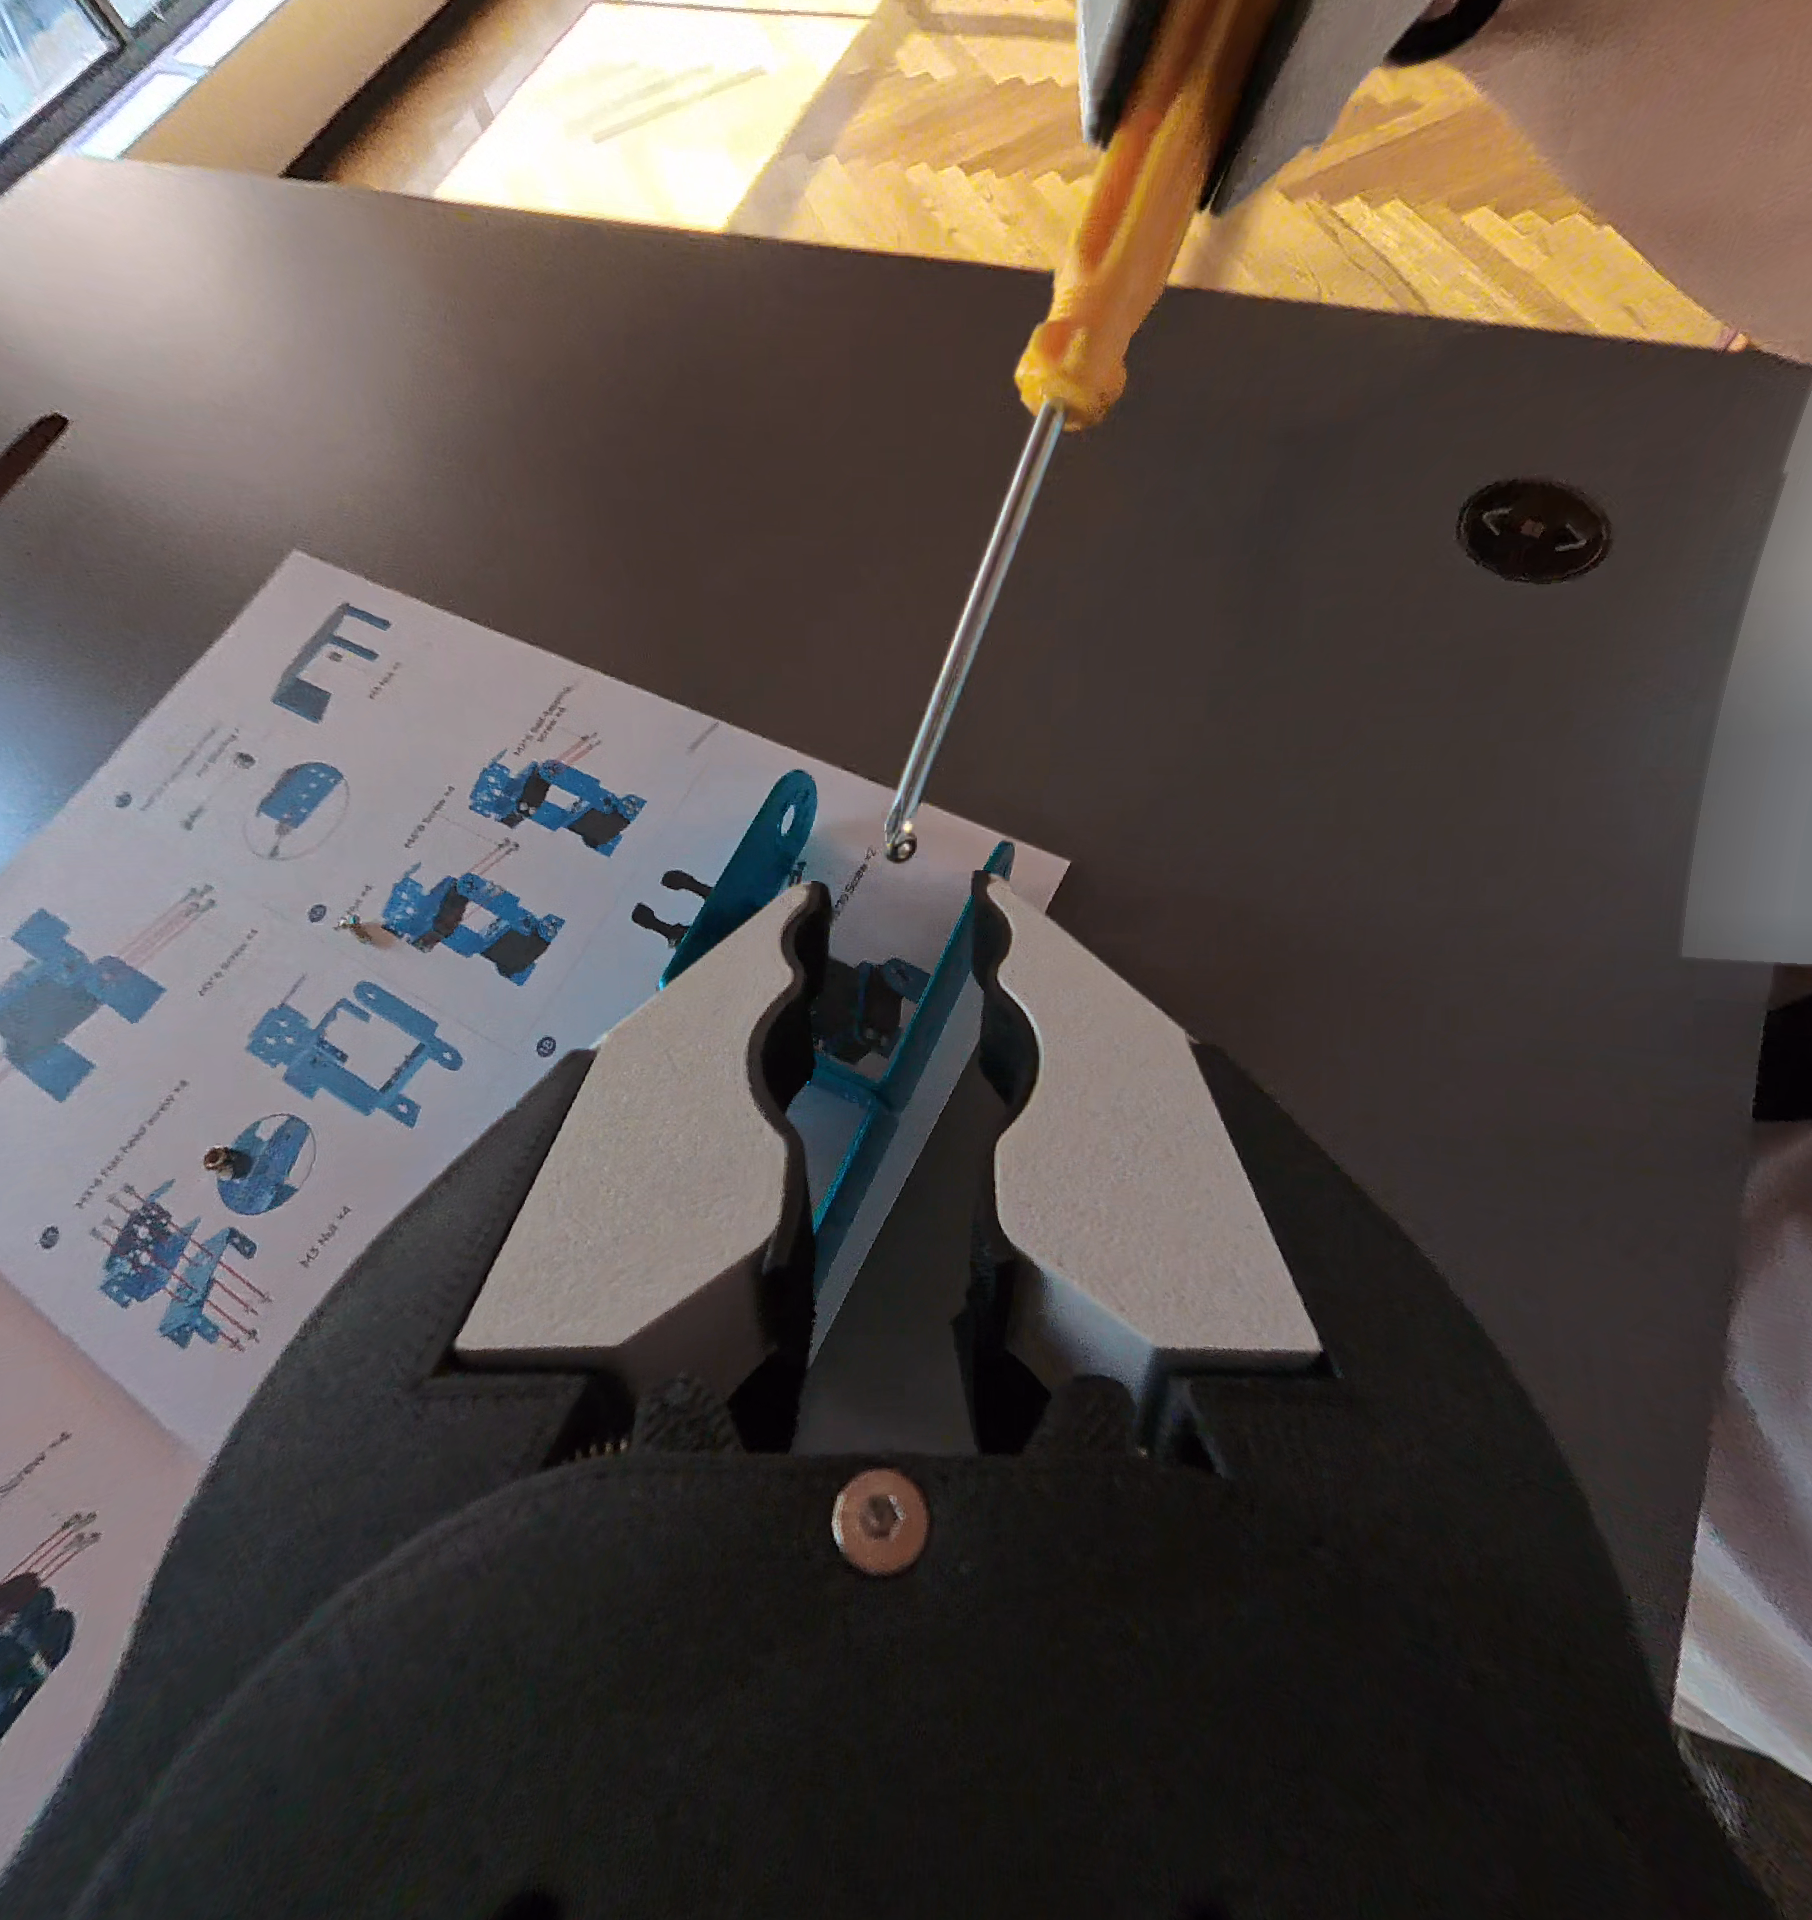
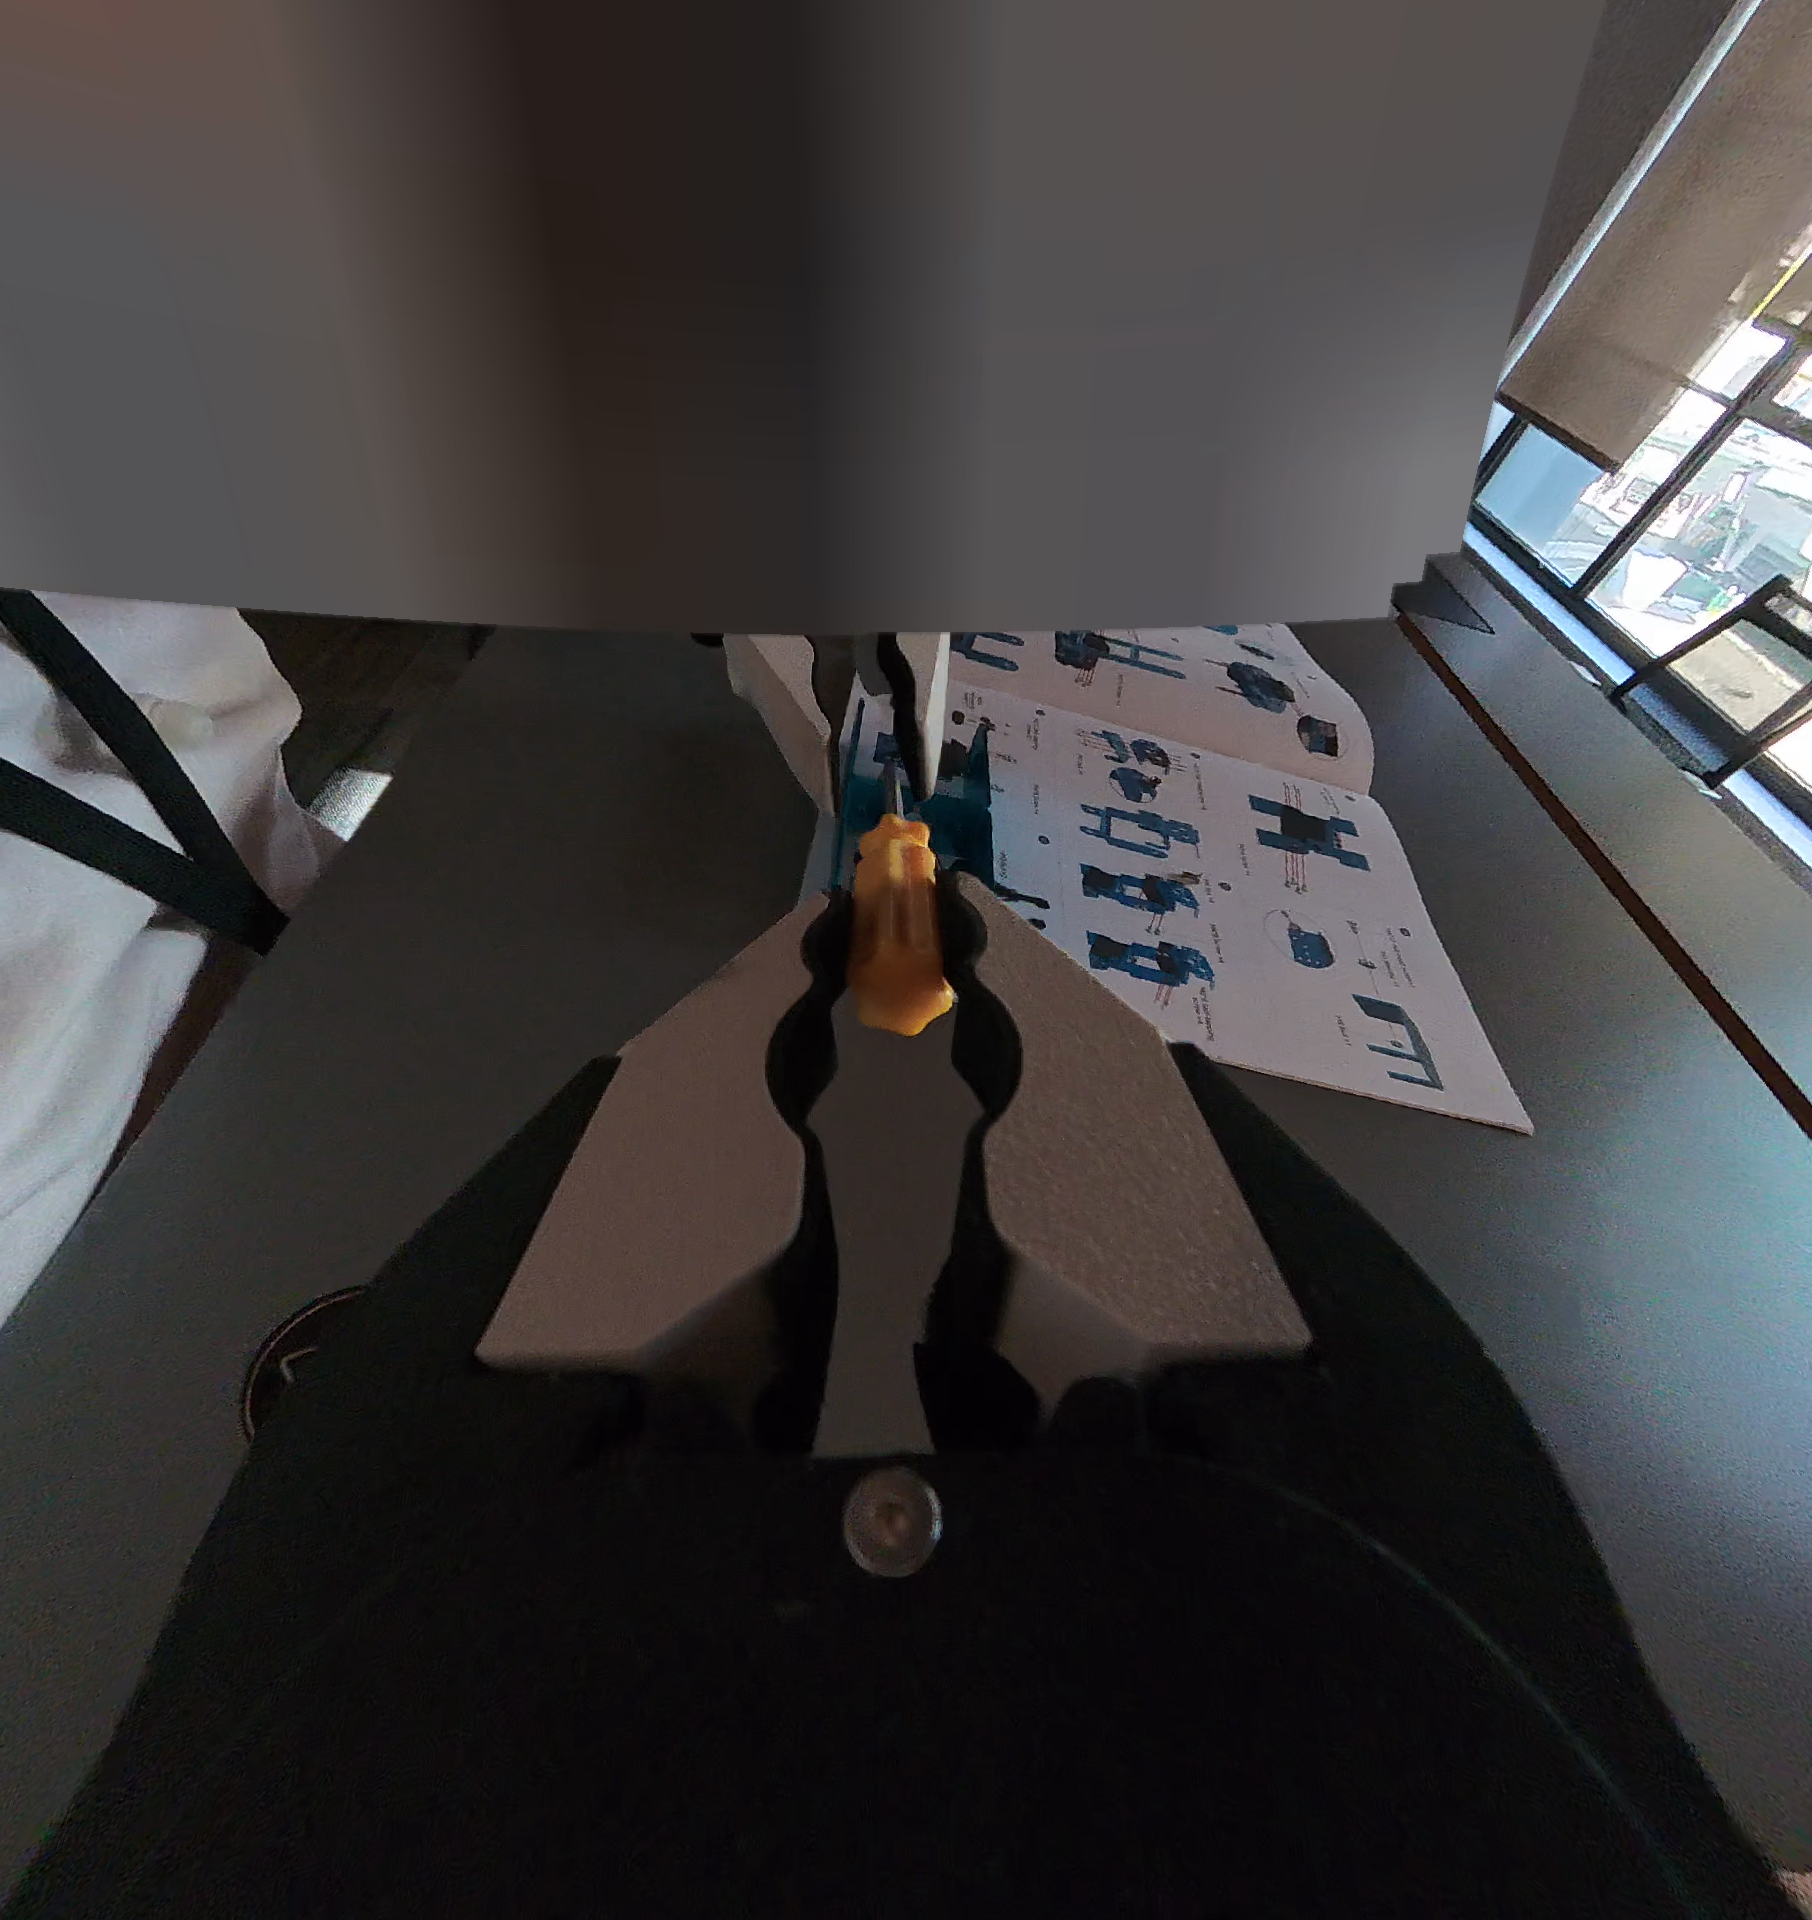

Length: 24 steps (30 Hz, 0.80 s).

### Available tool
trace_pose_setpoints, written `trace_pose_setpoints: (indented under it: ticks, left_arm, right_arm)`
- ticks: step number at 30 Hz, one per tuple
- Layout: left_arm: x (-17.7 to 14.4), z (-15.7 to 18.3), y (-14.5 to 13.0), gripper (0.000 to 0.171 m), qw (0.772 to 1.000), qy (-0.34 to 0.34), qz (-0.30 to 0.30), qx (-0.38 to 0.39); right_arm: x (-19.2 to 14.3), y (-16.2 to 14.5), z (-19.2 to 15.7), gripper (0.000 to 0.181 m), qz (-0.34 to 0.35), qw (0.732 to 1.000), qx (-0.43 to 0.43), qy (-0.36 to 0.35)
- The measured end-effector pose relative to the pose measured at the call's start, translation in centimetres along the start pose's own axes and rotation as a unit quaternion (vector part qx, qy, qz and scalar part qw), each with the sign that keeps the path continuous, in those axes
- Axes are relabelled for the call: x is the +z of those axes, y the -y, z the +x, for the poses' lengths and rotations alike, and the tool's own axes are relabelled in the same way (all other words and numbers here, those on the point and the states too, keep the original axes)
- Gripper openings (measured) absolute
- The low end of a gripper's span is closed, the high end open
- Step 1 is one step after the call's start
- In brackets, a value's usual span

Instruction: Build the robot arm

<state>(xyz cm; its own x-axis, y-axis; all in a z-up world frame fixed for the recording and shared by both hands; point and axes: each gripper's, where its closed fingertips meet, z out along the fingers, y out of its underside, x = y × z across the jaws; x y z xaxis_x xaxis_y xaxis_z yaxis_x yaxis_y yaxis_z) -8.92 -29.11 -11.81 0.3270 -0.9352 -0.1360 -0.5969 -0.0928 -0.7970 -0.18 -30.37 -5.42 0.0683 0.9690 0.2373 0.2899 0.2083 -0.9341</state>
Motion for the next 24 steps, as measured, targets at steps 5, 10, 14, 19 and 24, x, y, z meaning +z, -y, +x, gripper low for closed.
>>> trace_pose_setpoints:
  ticks: [5,10,14,19,24]
  left_arm:
    - [0.0,0.6,1.4,0.015,0.999,0.002,0.045,-0.014]
    - [-0.2,0.9,2.3,0.008,0.997,0.000,0.076,-0.025]
    - [0.2,0.8,2.2,0.003,0.997,0.011,0.067,-0.029]
    - [0.5,0.7,1.5,0.003,0.997,0.022,0.053,-0.046]
    - [-0.6,0.9,1.2,0.003,0.996,0.047,0.056,-0.049]
  right_arm:
    - [-0.9,0.5,0.0,0.016,0.012,1.000,0.007,0.005]
    - [-1.1,0.4,0.0,0.016,0.012,1.000,0.009,0.016]
    - [-1.3,0.5,0.1,0.016,0.016,1.000,0.010,0.023]
    - [-1.7,0.3,0.7,0.016,0.026,0.999,0.018,0.021]
    - [-1.4,-3.4,2.2,0.016,-0.033,0.999,0.043,-0.009]
